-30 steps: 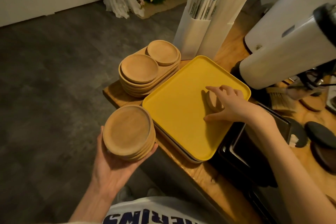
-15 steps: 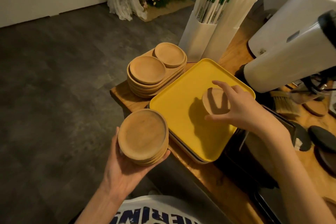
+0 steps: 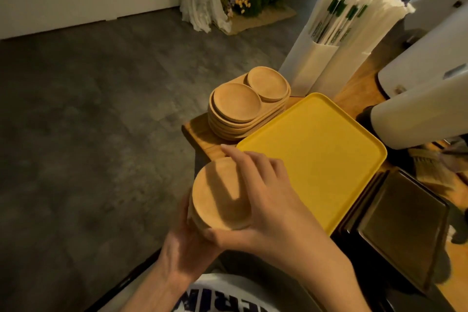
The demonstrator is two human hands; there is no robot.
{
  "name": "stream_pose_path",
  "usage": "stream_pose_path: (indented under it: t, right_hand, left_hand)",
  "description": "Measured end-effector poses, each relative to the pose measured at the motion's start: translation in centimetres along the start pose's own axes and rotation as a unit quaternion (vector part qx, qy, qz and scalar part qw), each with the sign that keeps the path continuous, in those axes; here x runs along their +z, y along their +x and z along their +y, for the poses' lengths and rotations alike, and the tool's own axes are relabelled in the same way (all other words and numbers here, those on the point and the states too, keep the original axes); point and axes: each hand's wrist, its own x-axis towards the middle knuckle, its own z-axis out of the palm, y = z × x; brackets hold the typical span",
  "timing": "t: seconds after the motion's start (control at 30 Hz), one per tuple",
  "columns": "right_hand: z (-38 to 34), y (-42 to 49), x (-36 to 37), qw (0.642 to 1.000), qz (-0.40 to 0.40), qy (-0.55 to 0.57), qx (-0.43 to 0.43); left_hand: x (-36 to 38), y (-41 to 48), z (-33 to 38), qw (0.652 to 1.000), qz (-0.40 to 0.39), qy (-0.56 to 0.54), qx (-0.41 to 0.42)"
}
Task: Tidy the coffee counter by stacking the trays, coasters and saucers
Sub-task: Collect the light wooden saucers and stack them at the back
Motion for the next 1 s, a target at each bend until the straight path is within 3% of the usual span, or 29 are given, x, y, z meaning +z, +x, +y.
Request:
stream_pose_path:
  t: [0.07,0.2,0.43,1.0]
  right_hand:
    - [-0.1,0.3,0.6,1.000,-0.005,-0.013,-0.011]
    - [0.1,0.9,1.5,0.999,-0.022,0.030,-0.011]
    - [0.4,1.6,2.7,0.997,-0.044,0.057,-0.019]
    - [0.5,1.8,2.0,0.986,0.041,0.162,-0.001]
  left_hand:
    - [0.4,-0.7,-0.4,0.992,-0.006,0.122,0.043]
    - [-0.2,-0.8,0.5,0.981,0.047,0.172,0.079]
    - [-0.4,-0.6,1.4,0.973,0.054,0.190,0.119]
    - [-0.7,-0.1,2.7,0.987,-0.017,0.154,0.043]
